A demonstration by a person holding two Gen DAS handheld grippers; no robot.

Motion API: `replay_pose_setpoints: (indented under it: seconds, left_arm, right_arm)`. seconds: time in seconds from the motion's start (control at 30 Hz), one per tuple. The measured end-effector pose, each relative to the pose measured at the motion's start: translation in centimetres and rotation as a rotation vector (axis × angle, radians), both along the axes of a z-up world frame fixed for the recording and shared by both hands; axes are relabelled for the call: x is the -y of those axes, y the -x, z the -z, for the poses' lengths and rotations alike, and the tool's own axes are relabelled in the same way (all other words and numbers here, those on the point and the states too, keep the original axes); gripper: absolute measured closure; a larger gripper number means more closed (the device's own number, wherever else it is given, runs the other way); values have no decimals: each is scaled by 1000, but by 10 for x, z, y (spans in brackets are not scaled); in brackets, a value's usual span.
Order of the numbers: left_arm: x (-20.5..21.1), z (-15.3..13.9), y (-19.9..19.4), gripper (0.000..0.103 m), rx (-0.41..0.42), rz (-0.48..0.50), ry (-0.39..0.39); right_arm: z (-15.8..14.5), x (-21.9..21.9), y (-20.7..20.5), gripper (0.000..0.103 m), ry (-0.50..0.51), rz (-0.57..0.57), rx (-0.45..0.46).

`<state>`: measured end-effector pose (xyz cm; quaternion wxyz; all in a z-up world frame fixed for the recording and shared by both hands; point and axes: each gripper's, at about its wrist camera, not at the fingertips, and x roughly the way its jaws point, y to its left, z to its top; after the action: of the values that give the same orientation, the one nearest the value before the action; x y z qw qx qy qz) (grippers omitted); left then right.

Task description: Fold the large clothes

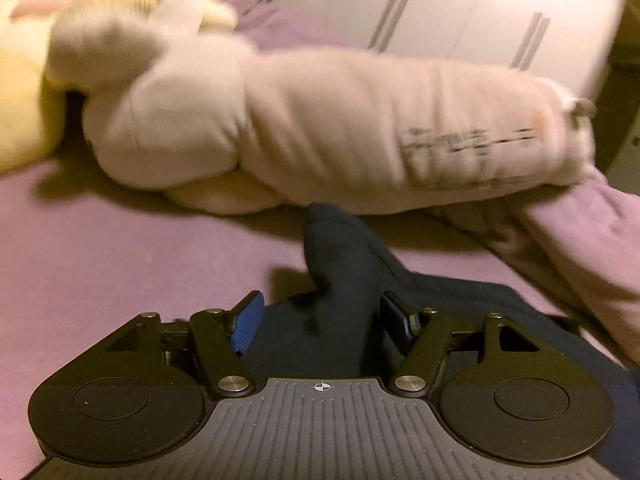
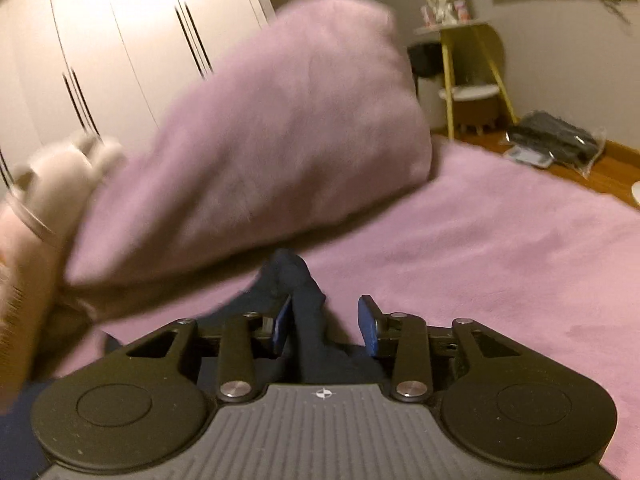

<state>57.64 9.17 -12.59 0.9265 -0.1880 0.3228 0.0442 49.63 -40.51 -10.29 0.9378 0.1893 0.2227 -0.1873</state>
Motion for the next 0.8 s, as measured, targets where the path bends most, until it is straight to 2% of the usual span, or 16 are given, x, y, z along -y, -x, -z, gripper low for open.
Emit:
replay_pose_setpoints:
  seconds: [0.1, 0.17, 0.2, 0.27, 0.3, 0.33, 0.37, 0.4, 0.43, 0.47, 0.5, 0.57, 0.67, 0.8]
  left_arm:
    - [15, -29, 45, 26, 83, 74, 43]
    - [36, -39, 65, 19, 150, 131, 92]
    - [50, -40, 66, 18, 175, 164, 96]
    - [78, -32, 61, 16, 168, 192, 33]
    - [89, -26, 56, 16, 164, 197, -29]
    - [98, -18, 51, 18, 157, 181, -112]
    - [103, -8, 45, 19, 139, 139, -202]
    - [103, 1, 42, 19, 126, 110, -263]
    - [98, 9, 38, 19, 109, 86, -300]
    - [89, 14, 36, 19, 97, 60, -297]
    - [79, 17, 37, 19, 106, 50, -259]
    - [62, 18, 38, 19, 126, 51, -194]
    - [54, 17, 39, 19, 121, 73, -206]
    - [54, 16, 39, 22, 116, 79, -216]
  right_arm:
    - [-28, -30, 36, 66, 0, -96, 98]
    - [-34, -57, 47, 64, -85, -231, 157]
    - [-30, -76, 46, 63, -156, -302, 145]
    - [-14, -112, 35, 63, -253, -407, 71]
    - [-3, -132, 27, 63, -256, -439, 32]
    - [7, -147, 22, 63, -206, -458, 3]
    - [14, -157, 17, 64, -123, -461, -23]
    - [24, -162, 11, 68, -30, -453, -59]
    - [31, -160, 8, 72, 9, -448, -70]
    - [34, -151, 5, 85, 26, -438, -72]
    - [34, -138, 4, 93, 25, -424, -64]
    - [31, -108, 3, 103, 9, -380, -55]
    - [24, -70, 10, 103, 18, -259, -30]
    - [20, -14, 29, 103, -36, -73, -22]
